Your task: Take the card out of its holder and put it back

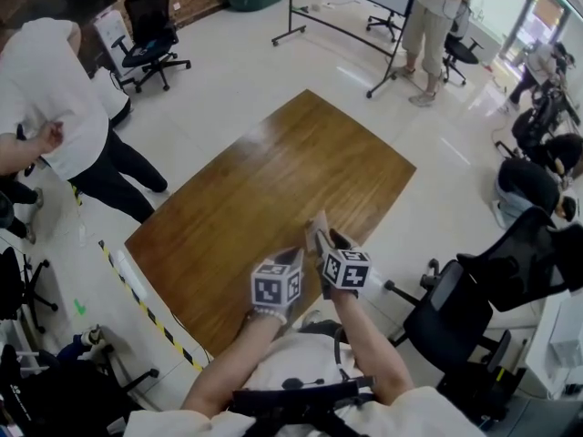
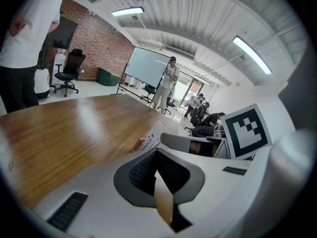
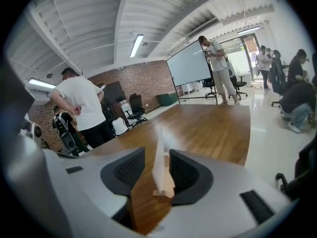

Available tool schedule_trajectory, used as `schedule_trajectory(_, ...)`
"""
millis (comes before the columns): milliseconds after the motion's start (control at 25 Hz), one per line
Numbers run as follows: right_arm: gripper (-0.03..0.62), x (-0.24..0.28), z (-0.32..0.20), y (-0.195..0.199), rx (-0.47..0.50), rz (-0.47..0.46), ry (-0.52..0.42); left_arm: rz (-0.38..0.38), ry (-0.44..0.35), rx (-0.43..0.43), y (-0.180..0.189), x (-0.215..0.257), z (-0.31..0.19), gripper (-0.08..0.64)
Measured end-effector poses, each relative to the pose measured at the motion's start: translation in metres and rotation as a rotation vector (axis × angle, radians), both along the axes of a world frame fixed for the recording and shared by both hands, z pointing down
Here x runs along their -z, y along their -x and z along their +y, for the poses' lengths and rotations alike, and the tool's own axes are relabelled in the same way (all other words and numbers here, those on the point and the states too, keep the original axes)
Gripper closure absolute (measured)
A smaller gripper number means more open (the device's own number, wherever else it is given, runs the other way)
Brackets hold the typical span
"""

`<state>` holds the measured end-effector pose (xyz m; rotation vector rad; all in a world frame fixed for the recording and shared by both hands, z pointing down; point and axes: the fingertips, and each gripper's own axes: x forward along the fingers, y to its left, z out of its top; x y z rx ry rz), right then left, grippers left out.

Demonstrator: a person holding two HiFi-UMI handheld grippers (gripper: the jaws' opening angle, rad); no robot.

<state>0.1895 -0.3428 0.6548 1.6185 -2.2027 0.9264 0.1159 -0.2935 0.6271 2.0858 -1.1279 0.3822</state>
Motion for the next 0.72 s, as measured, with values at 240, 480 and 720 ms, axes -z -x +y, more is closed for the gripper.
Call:
schedule_trajectory(240,0.449,-0.009,-0.014,0.011,0.017,0.026,0.015,-0.006,0.01,0.025,0.01,-0.007,-0.012,0.563)
schedule_trajectory(480,0.489,-0.02,-0.017,0.005,0.012,0.054,0.033,-0.001,0.02,0.036,0.011,-0.01,-0.014,0.563)
schedule_trajectory(720,0.521,-0.027,-0.015,0.007,0.015,0.067,0.034,0.007,0.029,0.039,0.014,-0.014,-0.01,0.563)
